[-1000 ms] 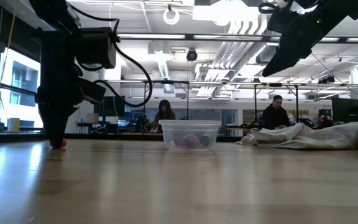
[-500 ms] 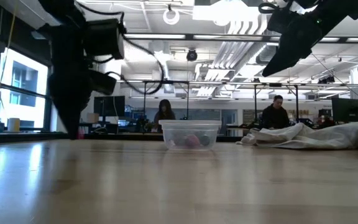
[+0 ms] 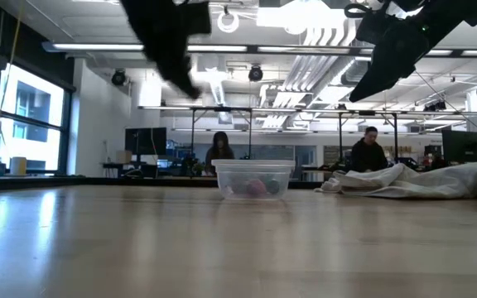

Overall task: Pick and placing Produce into tupperware
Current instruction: Put the raspberry into the transparent container

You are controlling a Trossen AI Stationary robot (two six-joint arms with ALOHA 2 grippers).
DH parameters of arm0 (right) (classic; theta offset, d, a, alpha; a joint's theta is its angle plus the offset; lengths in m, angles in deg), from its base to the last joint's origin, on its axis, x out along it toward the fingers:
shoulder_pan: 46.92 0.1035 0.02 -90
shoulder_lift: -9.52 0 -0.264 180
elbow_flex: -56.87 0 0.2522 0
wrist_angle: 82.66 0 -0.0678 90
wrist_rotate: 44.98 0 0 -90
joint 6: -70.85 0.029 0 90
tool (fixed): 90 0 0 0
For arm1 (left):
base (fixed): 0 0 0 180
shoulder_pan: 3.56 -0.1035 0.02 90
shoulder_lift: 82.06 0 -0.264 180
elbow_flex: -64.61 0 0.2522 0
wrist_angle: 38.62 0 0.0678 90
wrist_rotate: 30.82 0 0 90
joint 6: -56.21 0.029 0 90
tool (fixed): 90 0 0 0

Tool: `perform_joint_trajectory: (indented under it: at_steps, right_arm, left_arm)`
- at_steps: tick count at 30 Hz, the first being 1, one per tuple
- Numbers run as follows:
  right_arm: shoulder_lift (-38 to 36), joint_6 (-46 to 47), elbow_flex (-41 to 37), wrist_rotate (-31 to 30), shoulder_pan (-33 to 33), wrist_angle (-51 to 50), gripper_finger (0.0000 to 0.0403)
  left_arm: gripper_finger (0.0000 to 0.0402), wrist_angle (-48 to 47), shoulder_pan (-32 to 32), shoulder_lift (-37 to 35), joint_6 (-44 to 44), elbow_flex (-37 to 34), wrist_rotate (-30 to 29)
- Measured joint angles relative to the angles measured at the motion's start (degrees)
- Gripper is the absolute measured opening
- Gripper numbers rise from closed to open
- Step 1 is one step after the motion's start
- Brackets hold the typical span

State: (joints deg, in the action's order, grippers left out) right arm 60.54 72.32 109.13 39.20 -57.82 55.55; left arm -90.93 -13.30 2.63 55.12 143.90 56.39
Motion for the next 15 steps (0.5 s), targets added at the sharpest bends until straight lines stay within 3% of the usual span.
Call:
perform_joint_trajectory:
  at_steps: [9, 15]
  right_arm:
    - [0.0, 0.0, 0.0, 0.0, 0.0, 0.0, 0.0112]
    - [0.0, 0.0, 0.0, 0.0, 0.0, 0.0, 0.0112]
  left_arm:
    - [0.0098, 0.0, -0.1, 0.0, 24.1, 16.9, 0.2]
    - [0.0097, 0.1, -6.1, 1.0, 26.9, 22.8, 5.2]
